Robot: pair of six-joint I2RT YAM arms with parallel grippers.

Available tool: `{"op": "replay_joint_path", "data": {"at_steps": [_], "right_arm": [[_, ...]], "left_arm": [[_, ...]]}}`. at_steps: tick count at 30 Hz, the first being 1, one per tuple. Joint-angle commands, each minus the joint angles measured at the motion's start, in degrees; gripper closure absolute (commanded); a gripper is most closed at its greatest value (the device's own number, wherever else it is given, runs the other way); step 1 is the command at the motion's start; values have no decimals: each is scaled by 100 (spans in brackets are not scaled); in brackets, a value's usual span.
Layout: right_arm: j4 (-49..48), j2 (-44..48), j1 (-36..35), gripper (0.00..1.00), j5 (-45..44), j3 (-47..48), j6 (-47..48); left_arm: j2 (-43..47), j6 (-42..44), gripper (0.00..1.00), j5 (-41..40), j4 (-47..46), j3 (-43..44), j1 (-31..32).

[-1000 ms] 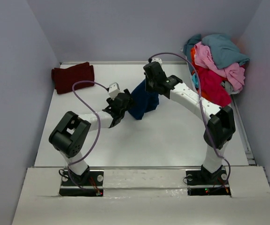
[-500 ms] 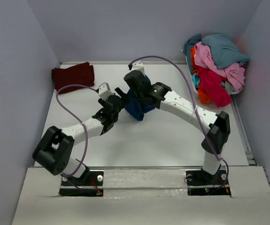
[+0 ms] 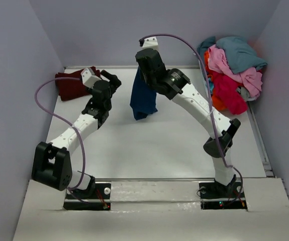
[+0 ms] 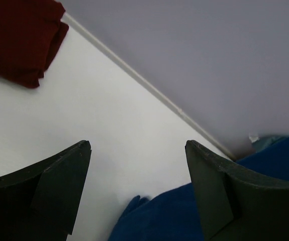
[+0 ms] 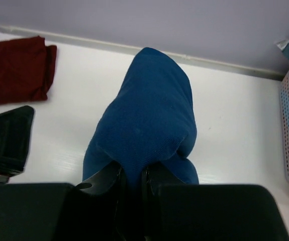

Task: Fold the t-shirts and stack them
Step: Flatten out the tshirt

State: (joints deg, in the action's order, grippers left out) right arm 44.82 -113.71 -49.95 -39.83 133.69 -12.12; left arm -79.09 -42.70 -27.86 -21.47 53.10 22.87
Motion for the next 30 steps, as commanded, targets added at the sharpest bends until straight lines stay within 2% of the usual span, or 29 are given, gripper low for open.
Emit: {"op": "replay_joint_path", "data": {"at_steps": [1, 3, 8, 13, 17, 23, 26, 30], "right_arm": [[299, -431, 100, 93, 63, 1219, 350], [265, -450, 48, 93, 151, 1371, 473], [-315, -143, 47, 93, 125, 878, 737], [-632, 33, -67, 93, 134, 949, 1124], [-1466, 384, -619, 93, -374, 441, 1852], [-1406, 429, -823, 93, -552, 877, 2003], [-1379, 481, -893, 93, -350, 1194, 2056], [-1537, 771, -1103, 93, -341, 1046, 2117]], "left_arm": [[271, 51, 13, 201, 161, 561, -510], [289, 51, 13, 272, 205, 701, -661], [271, -28, 12, 623, 293, 912, -1118], [227, -54, 13, 755, 240, 878, -1118], [148, -55, 13, 817, 231, 842, -1118], [113, -54, 18, 957, 161, 833, -1171], [157, -37, 24, 984, 135, 886, -1233], [175, -2, 24, 993, 161, 939, -1294]]}}
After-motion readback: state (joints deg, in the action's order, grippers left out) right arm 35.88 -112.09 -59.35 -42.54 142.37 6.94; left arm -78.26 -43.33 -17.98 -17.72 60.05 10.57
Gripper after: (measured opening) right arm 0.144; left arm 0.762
